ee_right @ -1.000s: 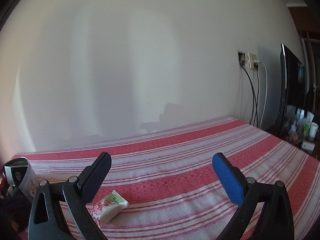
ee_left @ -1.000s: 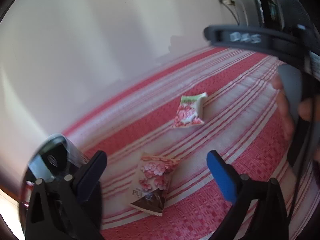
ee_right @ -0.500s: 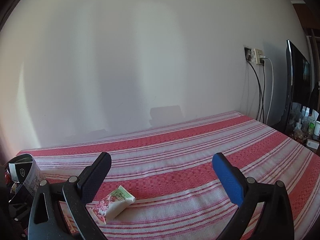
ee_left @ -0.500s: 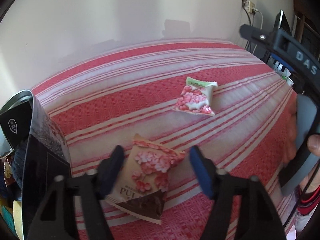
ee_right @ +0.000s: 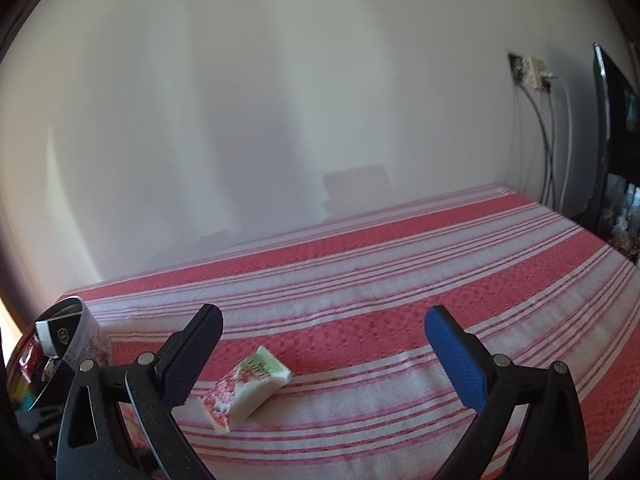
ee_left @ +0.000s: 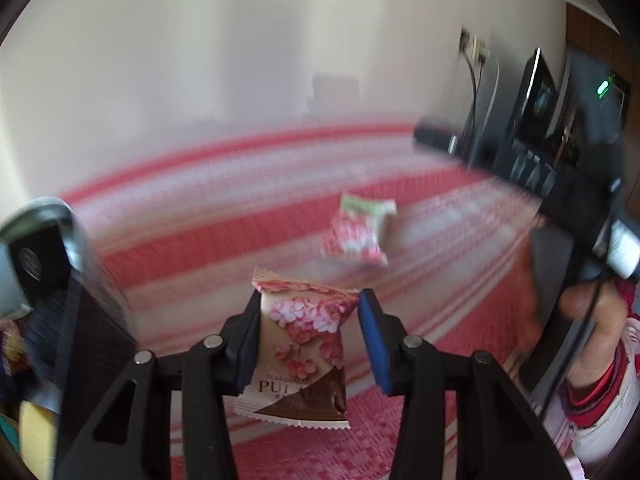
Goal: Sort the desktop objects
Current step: 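Carry the flower packet in the left tool over the tin while the right tool carries the candy packet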
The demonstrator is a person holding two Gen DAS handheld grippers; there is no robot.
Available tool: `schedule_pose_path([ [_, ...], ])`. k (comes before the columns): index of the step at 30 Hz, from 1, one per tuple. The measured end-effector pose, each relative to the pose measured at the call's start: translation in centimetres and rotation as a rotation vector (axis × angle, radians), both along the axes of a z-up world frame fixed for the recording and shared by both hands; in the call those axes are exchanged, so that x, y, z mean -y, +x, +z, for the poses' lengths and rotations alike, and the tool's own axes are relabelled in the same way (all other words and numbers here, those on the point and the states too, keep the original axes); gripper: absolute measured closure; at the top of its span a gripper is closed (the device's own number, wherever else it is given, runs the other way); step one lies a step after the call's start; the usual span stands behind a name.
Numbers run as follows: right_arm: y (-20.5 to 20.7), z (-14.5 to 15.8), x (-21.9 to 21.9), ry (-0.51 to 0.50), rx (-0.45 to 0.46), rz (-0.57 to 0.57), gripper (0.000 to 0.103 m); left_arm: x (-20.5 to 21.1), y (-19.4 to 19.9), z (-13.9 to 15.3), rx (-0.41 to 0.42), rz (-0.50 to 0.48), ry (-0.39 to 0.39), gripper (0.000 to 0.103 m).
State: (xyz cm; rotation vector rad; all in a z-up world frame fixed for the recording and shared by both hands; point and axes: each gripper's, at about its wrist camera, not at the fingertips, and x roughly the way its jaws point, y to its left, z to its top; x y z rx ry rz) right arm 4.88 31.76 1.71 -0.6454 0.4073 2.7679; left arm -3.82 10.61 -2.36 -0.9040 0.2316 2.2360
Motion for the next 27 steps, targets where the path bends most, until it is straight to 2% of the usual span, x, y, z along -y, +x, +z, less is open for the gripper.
schedule_pose_path([
  [3,-0.9,-0.9,-0.3,-0.091,0.051,0.042,0.001,1.8,0.1,1.9,-0.072,0.052,0.083,0.058],
  [5,-2.1,-2.0,-0.3,-0.210,0.119,0.097,0.006,2.8,0.0,2.7,-0.087,0.078,0.121,0.058],
  [8,-3.8,-3.2,0.8,-0.295,0.201,0.136,0.014,3.8,0.0,3.6,-0.123,0.107,0.142,0.058],
  [13,-7.1,-3.7,3.7,-0.160,0.325,0.083,0.020,4.8,-0.4,3.9,-0.127,0.132,0.146,0.058],
  [15,-8.1,-3.8,4.6,-0.094,0.364,0.061,0.028,5.2,-0.6,3.9,-0.132,0.156,0.138,0.058],
  [18,-9.1,-3.9,6.5,0.061,0.433,0.031,0.048,5.9,-0.8,4.0,-0.133,0.192,0.134,0.058],
  [22,-8.3,-3.7,6.1,0.025,0.406,0.071,0.053,6.6,-1.5,3.9,-0.109,0.213,0.155,0.058],
  [27,-5.6,-2.8,4.6,-0.090,0.295,0.118,0.057,6.7,-1.2,3.9,-0.134,0.224,0.159,0.058],
])
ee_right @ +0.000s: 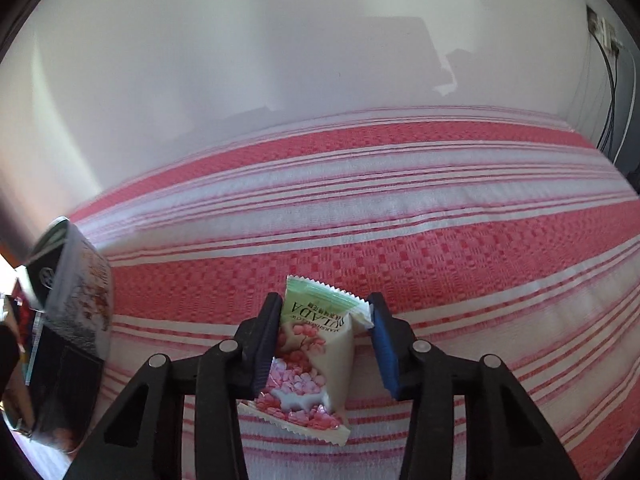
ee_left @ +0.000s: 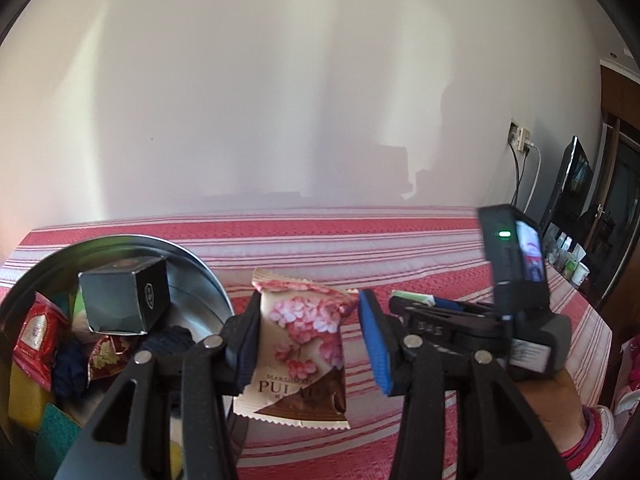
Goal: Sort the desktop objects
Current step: 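Carry the flower packet in the left tool over the tin while the right tool carries the candy packet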
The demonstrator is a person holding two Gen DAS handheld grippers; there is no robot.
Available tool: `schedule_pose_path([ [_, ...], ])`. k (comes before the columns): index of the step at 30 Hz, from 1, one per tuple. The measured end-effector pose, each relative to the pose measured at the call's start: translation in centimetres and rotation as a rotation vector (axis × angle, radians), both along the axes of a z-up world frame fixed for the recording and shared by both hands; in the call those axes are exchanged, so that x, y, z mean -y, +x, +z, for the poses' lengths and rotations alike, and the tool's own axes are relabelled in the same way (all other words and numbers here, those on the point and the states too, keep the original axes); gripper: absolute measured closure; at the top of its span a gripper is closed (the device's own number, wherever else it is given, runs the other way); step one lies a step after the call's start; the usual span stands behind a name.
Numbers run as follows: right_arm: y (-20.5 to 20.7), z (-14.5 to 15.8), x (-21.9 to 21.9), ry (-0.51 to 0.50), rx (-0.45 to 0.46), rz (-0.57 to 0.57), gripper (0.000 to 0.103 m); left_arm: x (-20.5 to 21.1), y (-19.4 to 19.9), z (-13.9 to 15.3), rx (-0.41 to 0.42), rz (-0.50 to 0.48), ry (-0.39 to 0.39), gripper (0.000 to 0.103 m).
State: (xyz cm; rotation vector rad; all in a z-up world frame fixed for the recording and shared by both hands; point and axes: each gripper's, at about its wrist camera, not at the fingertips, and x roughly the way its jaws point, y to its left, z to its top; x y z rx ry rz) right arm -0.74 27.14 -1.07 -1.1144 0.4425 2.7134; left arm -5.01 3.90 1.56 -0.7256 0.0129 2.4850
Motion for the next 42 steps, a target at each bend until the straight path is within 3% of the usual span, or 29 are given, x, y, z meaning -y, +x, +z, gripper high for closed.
schedule_pose_path([
  [11,5.9,5.6,5.4,0.032,-0.357,0.072,0.057,4.8,-0.2,0.7,-0.096,0.129,-0.015,0.058],
  [20,7.6,8.3,11.7,0.083,-0.543,0.150,0.056,8.5,-1.4,0.6,-0.093,0.205,0.007,0.058],
  [30,10.4,8.5,15.3,0.212,-0.661,0.165,0.056,8.8,-0.9,0.8,-0.125,0.189,-0.003,0.058],
  [42,12.1,9.3,16.4,0.236,-0.695,0.193,0.055,10.2,-1.0,0.7,-0.132,0.220,0.009,0.058],
])
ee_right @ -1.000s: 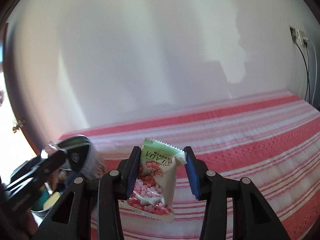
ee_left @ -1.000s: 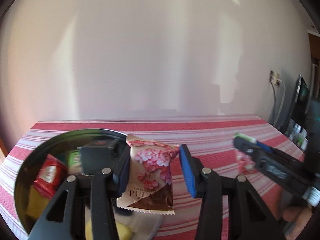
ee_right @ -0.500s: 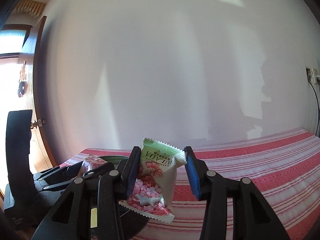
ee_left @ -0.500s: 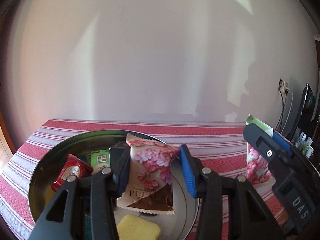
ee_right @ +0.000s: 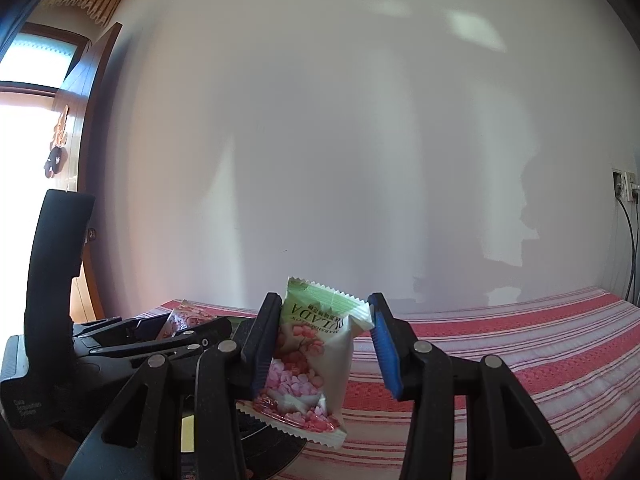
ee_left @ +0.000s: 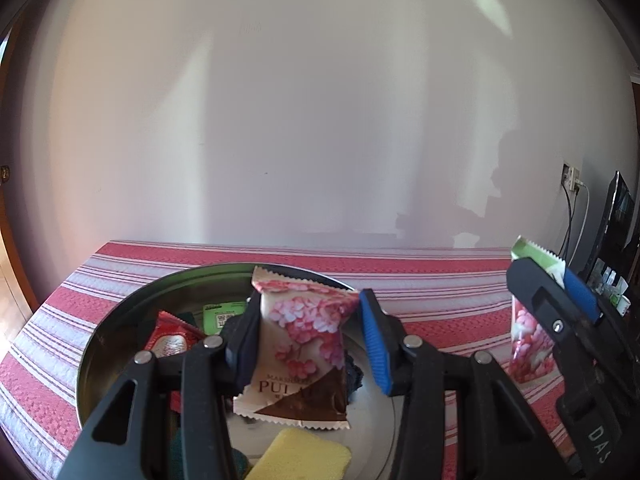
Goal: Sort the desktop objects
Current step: 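Carry the flower packet in the left tool over the tin while the right tool carries the candy packet, then open both tools to drop the two packets into the tin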
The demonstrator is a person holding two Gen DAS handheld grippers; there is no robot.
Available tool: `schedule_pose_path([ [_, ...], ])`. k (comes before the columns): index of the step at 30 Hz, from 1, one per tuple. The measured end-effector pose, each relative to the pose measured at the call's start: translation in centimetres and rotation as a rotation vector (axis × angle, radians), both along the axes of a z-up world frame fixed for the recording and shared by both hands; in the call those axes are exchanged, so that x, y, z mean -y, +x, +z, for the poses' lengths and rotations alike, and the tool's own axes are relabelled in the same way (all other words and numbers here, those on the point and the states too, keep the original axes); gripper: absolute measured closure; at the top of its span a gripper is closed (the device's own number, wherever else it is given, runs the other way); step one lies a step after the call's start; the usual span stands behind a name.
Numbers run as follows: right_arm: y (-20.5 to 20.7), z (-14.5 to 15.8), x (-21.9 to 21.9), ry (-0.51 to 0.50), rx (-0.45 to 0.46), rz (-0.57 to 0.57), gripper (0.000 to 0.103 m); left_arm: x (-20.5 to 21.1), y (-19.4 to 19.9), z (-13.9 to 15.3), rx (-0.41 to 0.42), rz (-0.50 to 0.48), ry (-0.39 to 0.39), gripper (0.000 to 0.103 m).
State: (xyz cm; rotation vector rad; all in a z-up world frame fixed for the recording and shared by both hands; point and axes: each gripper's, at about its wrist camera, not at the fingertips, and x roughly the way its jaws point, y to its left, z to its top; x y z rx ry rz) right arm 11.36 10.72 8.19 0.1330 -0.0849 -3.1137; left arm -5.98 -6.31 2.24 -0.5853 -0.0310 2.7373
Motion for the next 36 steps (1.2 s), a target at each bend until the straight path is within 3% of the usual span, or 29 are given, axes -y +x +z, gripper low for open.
schedule_pose_path([
  [16,-2.4,2.2,2.2,0.005,-0.013,0.106,0.055,4.4,-0.8,0.4,0.035,0.151,0.063,0.058],
  [26,-5.9,2.1,1.8,-0.083,0.029,0.138,0.055,4.8,-1.3,-0.3,0.051,0.254,0.012,0.058],
  [36,-7.7,0.2,2.2,0.031,0.125,0.041,0.055,4.8,-1.6,-0.5,0.084,0.299,-0.055,0.058],
])
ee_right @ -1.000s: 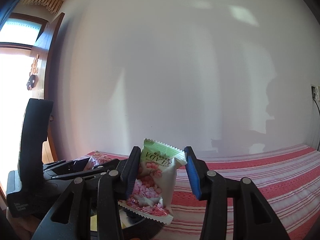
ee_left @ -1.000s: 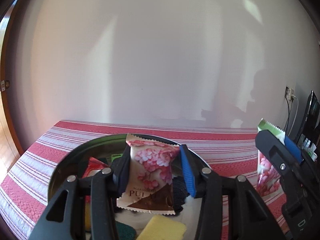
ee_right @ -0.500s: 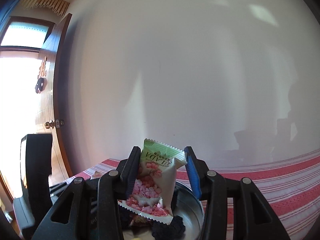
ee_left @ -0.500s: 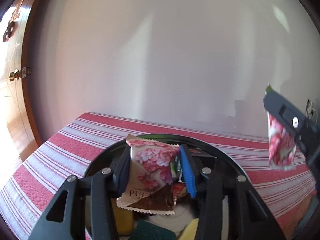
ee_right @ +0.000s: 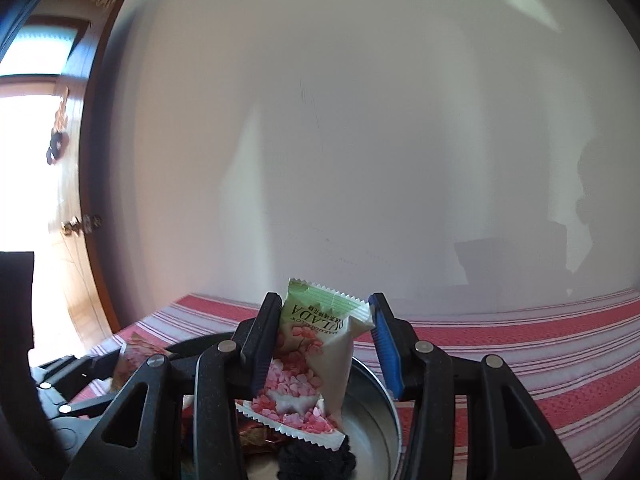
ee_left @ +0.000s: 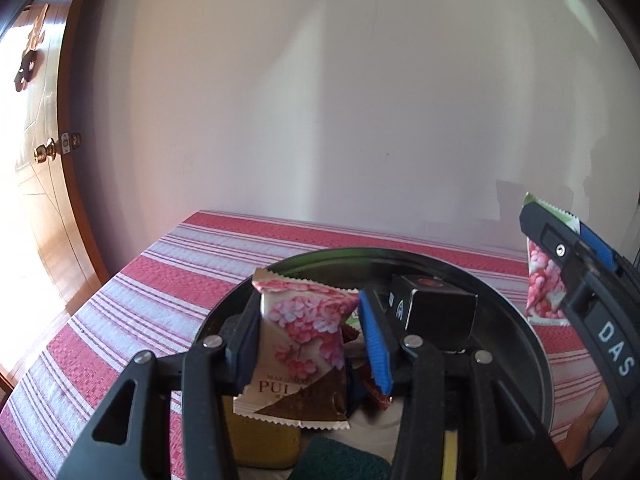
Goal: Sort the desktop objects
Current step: 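Open both tools to drop the two packets into the tin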
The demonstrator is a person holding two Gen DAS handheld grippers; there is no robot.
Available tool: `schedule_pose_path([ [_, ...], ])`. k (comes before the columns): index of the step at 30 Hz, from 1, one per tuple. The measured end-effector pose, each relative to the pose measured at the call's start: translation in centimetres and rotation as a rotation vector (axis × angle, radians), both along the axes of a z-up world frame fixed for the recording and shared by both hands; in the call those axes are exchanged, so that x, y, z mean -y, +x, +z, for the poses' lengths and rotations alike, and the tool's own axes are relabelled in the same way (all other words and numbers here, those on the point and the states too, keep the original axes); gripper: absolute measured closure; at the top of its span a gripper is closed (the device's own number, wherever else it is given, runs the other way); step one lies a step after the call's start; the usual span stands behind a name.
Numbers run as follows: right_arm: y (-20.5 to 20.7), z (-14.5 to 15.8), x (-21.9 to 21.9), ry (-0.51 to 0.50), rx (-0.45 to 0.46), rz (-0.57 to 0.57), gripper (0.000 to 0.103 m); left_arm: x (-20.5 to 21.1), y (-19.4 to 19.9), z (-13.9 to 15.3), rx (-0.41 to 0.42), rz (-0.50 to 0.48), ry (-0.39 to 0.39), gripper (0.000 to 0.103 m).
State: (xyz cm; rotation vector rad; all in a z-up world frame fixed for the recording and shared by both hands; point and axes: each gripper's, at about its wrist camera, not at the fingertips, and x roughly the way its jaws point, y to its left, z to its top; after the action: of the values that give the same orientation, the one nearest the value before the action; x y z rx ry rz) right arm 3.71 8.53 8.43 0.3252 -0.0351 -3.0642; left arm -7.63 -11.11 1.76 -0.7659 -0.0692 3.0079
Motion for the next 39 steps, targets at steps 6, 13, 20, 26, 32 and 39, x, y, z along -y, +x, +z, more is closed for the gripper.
schedule_pose_path([
  [6,-0.5,0.2,0.5,-0.015,0.043,0.035,0.055,-0.8,0.0,-0.1,-0.007,-0.007,-0.053,0.058],
  [13,-1.4,0.5,1.0,-0.050,0.087,0.075,0.055,-0.3,-0.5,-0.4,0.019,0.028,-0.053,0.057],
  [20,-1.0,-0.1,0.4,-0.105,0.086,0.082,0.007,-0.7,-0.8,-0.8,0.036,0.026,-0.057,0.028],
  [26,-0.3,-0.4,0.5,-0.097,0.065,0.044,0.004,-0.2,-0.5,-0.5,0.002,0.070,-0.038,0.001],
  [32,0.1,-0.4,0.0,-0.137,0.047,0.023,0.000,-0.6,-0.3,-0.6,-0.017,0.076,-0.069,0.000],
  [39,0.8,-0.6,-0.2,-0.139,0.018,-0.012,0.000,-0.5,0.2,-0.6,-0.053,0.089,-0.071,0.000],
])
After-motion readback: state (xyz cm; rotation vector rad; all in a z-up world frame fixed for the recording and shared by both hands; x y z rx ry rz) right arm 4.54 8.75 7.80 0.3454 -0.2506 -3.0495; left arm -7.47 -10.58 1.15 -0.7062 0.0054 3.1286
